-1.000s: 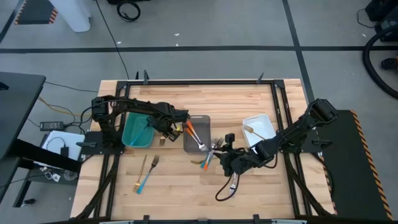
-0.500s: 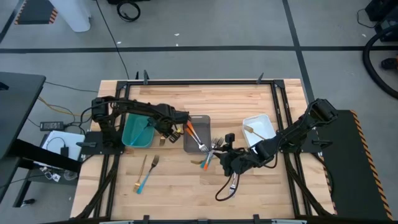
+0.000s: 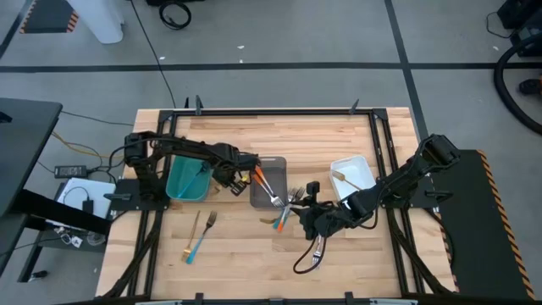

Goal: Sort silverware by color (type)
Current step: Put the gold fork into the white bin

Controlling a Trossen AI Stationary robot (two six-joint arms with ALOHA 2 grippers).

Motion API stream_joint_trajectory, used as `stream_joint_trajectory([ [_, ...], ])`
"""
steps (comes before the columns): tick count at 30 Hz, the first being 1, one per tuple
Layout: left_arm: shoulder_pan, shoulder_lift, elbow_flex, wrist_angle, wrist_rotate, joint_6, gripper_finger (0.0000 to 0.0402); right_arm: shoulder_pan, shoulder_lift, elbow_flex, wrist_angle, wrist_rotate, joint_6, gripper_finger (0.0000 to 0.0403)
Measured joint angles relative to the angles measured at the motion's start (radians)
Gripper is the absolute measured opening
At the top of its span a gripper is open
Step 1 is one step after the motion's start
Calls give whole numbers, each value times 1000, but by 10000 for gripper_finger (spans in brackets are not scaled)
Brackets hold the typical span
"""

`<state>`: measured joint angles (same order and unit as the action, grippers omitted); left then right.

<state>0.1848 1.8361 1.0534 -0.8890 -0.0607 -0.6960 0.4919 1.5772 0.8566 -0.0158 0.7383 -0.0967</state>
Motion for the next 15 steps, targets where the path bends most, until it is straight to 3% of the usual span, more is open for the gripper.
stream_joint_trajectory([
  [9,11,-97,-3,21,-58,1,16,0,0,0,1,0,-3,92],
  [15,26,-139,-2,76,-167,95,16,-9,0,0,0,0,-28,92],
])
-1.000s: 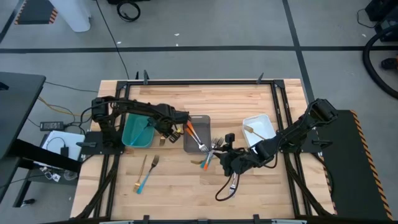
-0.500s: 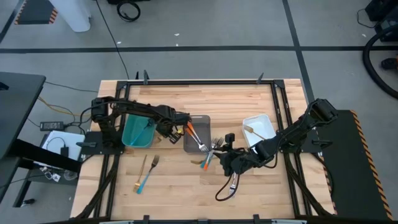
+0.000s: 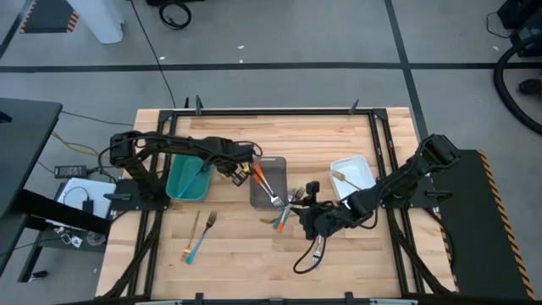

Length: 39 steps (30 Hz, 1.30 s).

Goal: Sort silverware by color (type)
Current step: Put the gold fork into the white bin

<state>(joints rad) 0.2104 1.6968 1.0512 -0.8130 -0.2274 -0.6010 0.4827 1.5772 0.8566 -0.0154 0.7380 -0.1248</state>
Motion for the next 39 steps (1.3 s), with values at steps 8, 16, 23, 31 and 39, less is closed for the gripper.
stream_joint_trajectory([
  [8,3,-35,2,154,-211,286,16,-110,-43,29,16,-46,14,88],
  [16,-1,-73,2,325,-320,644,16,-194,-104,46,-17,-65,102,90],
  [23,-21,-74,2,527,-320,928,16,-198,-164,47,-96,-25,308,106],
  [31,-78,-74,3,658,-317,1222,16,-174,-225,48,-225,2,537,110],
  [39,-137,-74,3,692,-319,1515,16,-187,-196,219,-455,-61,636,110],
])
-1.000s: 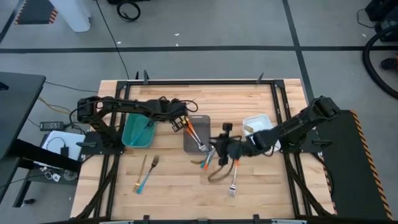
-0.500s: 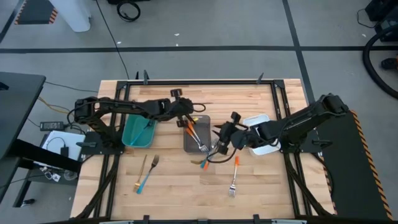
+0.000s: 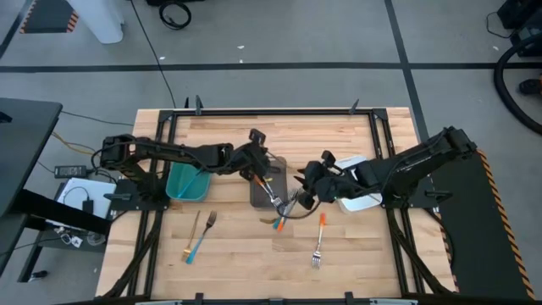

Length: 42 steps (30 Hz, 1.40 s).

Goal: Sort silverware by color (type)
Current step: Put the gold fork into the white bin

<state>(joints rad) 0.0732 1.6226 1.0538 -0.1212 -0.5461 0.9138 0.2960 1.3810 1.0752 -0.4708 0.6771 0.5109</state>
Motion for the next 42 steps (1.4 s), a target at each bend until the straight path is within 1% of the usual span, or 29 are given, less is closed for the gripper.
stream_joint_trajectory([
  [4,-27,0,0,21,-1,172,16,-33,-10,89,-42,-91,43,110],
  [7,-50,0,0,78,-17,302,17,-86,-17,136,-63,-227,75,110],
  [11,-80,0,0,184,-23,426,17,-179,-18,152,-75,-439,130,110],
  [13,-94,0,0,240,-35,474,18,-217,-18,154,-96,-512,157,112],
  [15,-107,0,0,282,-41,521,18,-248,-18,154,-132,-559,180,116],
  [19,-124,0,0,321,-43,590,19,-289,-18,154,-128,-601,194,136],
  [25,-128,0,0,372,-43,647,19,-337,-6,154,-133,-676,209,182],
  [28,-128,0,0,421,-23,654,20,-356,5,154,-125,-706,207,200],
  [30,-127,0,0,451,-6,668,20,-365,10,154,-114,-727,202,204],
  [33,-128,0,0,488,11,700,20,-370,22,154,-76,-752,189,202],
  [36,-128,0,0,498,25,711,20,-372,24,154,-31,-760,186,191],
  [42,-127,0,0,519,25,731,20,-375,25,154,-16,-755,174,145],
])
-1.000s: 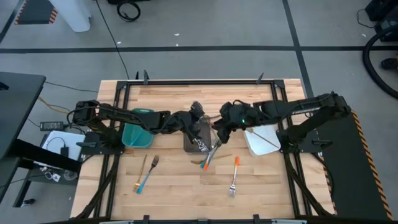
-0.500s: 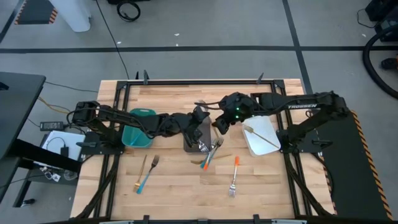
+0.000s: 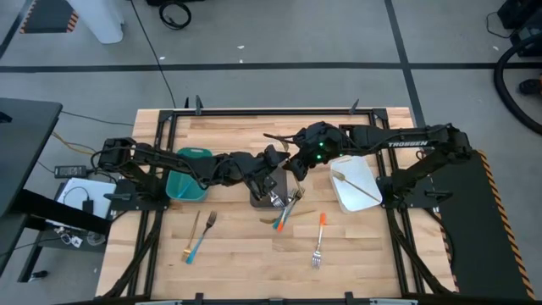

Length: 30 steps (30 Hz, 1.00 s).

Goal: Sort silverware by color (type)
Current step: Put the gold fork into the white bin

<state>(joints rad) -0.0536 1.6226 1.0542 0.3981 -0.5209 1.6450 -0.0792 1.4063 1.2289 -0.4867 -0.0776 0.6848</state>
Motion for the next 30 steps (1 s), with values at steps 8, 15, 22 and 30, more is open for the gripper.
stream_joint_trajectory([
  [8,-1,0,0,-9,-3,-12,20,-1,0,0,-11,-1,7,61],
  [15,-1,0,0,-9,6,-43,53,-1,0,0,-43,-19,-9,19],
  [22,-9,0,0,-8,2,-55,130,0,0,0,-46,-24,-9,19],
  [30,-54,1,0,-41,-30,-160,164,-8,-1,0,-106,-24,-8,19],
])
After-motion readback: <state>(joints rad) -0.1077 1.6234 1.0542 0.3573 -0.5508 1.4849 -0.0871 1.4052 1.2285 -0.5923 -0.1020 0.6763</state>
